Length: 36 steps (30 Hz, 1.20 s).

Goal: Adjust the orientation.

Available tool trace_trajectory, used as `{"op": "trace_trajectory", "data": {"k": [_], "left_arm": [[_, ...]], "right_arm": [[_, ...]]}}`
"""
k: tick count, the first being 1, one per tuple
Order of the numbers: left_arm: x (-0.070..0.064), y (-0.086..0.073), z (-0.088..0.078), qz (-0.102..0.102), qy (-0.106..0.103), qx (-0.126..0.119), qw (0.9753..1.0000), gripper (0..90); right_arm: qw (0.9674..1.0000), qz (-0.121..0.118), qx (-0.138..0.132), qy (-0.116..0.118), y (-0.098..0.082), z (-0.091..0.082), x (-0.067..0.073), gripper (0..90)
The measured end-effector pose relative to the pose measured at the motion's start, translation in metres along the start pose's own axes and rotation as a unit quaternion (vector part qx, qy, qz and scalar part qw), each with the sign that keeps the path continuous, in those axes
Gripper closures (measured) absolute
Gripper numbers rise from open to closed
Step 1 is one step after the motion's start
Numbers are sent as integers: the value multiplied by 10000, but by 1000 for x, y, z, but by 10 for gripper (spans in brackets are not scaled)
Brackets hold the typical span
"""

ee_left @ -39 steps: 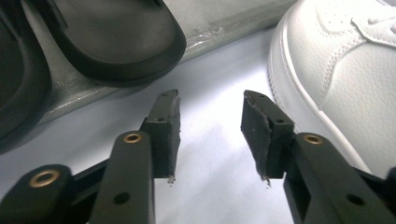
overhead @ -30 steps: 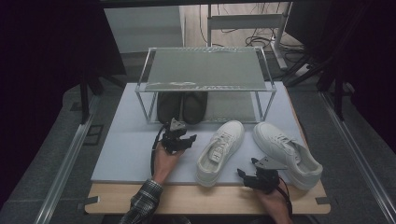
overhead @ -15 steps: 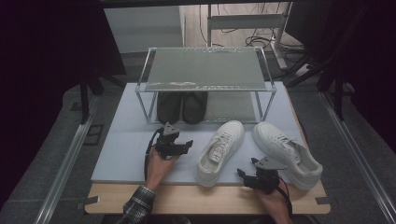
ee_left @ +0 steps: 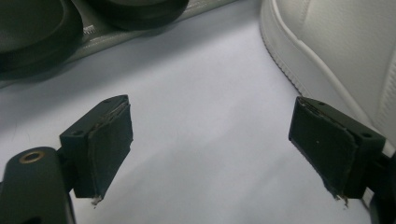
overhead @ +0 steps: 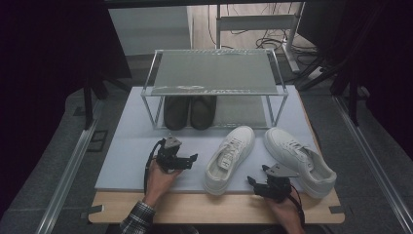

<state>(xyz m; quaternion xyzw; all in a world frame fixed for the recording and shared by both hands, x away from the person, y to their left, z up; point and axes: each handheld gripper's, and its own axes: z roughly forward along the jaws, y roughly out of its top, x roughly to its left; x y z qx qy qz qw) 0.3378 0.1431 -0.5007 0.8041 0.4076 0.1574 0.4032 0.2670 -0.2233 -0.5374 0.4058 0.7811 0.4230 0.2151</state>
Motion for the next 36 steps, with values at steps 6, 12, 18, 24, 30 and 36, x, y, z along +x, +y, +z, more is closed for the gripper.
{"op": "trace_trajectory", "data": {"k": [6, 12, 18, 24, 30, 36], "left_arm": [[-1, -9, -10, -57, -33, -57, 10000, 133], [-3, -19, -19, -2, 32, -35, 10000, 124], [-4, -30, -26, 80, 205, -25, 9998, 124], [-5, -45, -31, 111, 337, -11, 9994, 122], [-6, -56, -36, 114, 424, -1, 9990, 122], [-8, -66, -42, 140, 559, -15, 9983, 123]], "right_arm": [[10000, -2, 4, 1, 0, 0, 0, 268], [10000, -3, 4, -2, 0, 0, 0, 268], [10000, -3, 5, -4, 0, 0, 0, 268], [10000, 3, 4, -14, 0, 0, 0, 268], [10000, 5, 2, -18, 0, 0, 0, 268], [10000, 7, 3, -20, 0, 0, 0, 269]]}}
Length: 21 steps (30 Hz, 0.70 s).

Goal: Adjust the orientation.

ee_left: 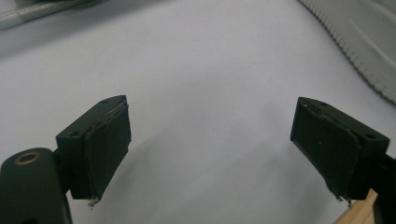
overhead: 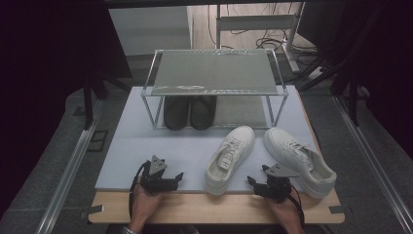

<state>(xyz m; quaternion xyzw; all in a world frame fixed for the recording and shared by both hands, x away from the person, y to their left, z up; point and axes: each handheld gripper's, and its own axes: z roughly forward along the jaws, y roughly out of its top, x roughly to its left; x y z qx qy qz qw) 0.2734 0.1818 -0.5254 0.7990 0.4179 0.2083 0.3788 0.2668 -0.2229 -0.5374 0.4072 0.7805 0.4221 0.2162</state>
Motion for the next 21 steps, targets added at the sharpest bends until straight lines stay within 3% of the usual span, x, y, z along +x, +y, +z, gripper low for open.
{"op": "trace_trajectory", "data": {"k": [10, 15, 21], "left_arm": [[4, -14, -4, -46, 182, -3, 9998, 123], [9, -20, -2, -229, 38, -115, 9997, 122], [9, -20, -2, -239, 27, -114, 9996, 125]], "right_arm": [[10000, 2, 1, 1, 0, 0, 0, 268], [10000, 8, 0, -3, 0, 0, 0, 268], [10000, 20, -3, -12, 0, 0, 0, 268]]}}
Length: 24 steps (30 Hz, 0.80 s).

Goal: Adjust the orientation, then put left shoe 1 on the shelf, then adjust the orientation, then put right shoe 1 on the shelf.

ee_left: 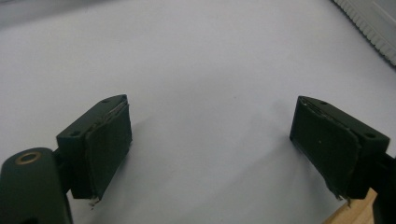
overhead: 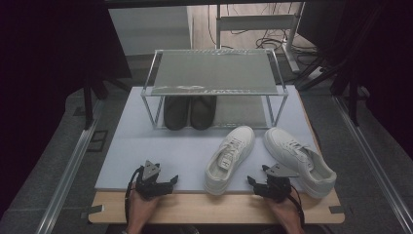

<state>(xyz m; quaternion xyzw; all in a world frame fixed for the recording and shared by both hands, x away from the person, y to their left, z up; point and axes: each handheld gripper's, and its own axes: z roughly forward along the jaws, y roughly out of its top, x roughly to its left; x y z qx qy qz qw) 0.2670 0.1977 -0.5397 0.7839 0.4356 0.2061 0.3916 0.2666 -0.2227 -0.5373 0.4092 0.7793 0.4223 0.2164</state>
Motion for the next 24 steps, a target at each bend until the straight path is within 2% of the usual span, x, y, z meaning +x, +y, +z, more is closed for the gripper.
{"op": "trace_trajectory", "data": {"k": [4, 5, 8, 11, 18, 19, 24], "left_arm": [[0, 0, 0, -16, -4, 2, 10000, 124], [0, 0, 0, -22, -9, 3, 10000, 124], [0, 0, 0, -20, -7, 5, 10000, 124], [0, 0, 0, -27, -11, 3, 10000, 124], [0, 0, 0, -37, -9, 4, 10000, 126], [0, 0, 0, -29, -4, 6, 10000, 126], [0, 0, 0, -34, 7, 5, 10000, 125]], "right_arm": [[10000, 40, -11, 50, 0, 1, 0, 231], [9999, 106, 35, 62, 2, 1, 1, 199], [9998, 108, 147, 88, 4, 1, 3, 152], [9995, 144, 254, 93, 6, -1, 5, 152], [9988, 236, 305, 303, 13, -8, 6, 309], [9988, 236, 305, 303, 13, -8, 6, 309], [9989, 63, 199, 426, 20, -16, 12, 453]]}}
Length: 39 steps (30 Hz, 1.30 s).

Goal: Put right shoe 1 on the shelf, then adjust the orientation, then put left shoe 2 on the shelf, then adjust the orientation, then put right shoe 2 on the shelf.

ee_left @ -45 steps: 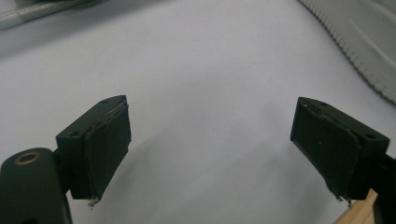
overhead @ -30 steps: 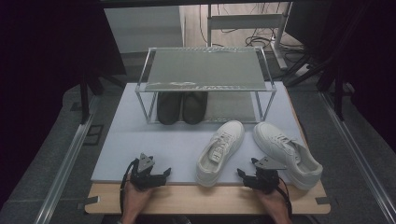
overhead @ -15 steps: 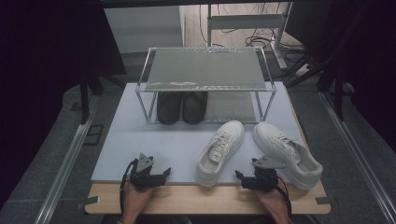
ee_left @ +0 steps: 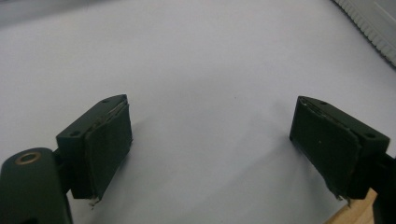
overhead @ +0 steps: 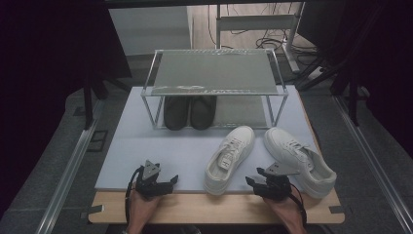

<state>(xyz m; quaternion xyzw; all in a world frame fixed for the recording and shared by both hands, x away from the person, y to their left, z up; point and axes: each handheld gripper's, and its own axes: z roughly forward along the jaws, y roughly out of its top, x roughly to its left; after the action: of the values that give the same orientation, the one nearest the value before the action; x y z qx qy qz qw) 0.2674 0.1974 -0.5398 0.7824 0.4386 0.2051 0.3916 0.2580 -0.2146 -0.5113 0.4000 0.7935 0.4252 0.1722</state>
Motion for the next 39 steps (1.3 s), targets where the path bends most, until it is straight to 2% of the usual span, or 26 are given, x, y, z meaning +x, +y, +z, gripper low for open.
{"op": "trace_trajectory", "data": {"k": [1, 5, 6, 10, 13, 14, 15, 18, 21, 26, 32, 39], "left_arm": [[0, 0, 0, 0, 0, 0, 10000, 125], [0, 0, 0, -4, 2, 0, 10000, 126], [0, 0, 0, -5, 1, 0, 10000, 126], [0, 0, 0, -7, 4, 0, 10000, 126], [0, 0, 0, -6, 8, -1, 10000, 126], [0, 0, 0, -10, 5, 0, 10000, 126], [0, 0, 0, -9, 9, -2, 10000, 126], [0, 0, 0, -12, 11, -2, 10000, 126], [0, 0, 0, -14, 11, -1, 10000, 127], [0, 0, 0, -16, 15, -2, 10000, 127], [0, 0, 0, -17, 15, -2, 10000, 127], [0, 0, 0, -22, 12, -1, 10000, 127]], "right_arm": [[10000, 0, 0, 0, 0, 0, 0, 453], [9999, -6, 33, 120, 6, -4, 4, 555], [9999, -41, 19, 166, 9, -6, 6, 605], [9997, -83, 8, 223, 16, -10, 9, 679], [9994, -40, 20, 347, 20, -12, 11, 715], [9991, -56, 27, 416, 23, -13, 13, 762], [9991, -56, 27, 416, 23, -13, 13, 762], [9984, -70, 49, 554, 29, -15, 16, 847], [9980, -119, 67, 616, 33, -16, 18, 880], [9981, -102, 18, 610, 38, -18, 21, 885], [9969, -303, 128, 709, 49, -17, 29, 898], [9958, -376, 130, 828, 60, -18, 35, 899]]}}
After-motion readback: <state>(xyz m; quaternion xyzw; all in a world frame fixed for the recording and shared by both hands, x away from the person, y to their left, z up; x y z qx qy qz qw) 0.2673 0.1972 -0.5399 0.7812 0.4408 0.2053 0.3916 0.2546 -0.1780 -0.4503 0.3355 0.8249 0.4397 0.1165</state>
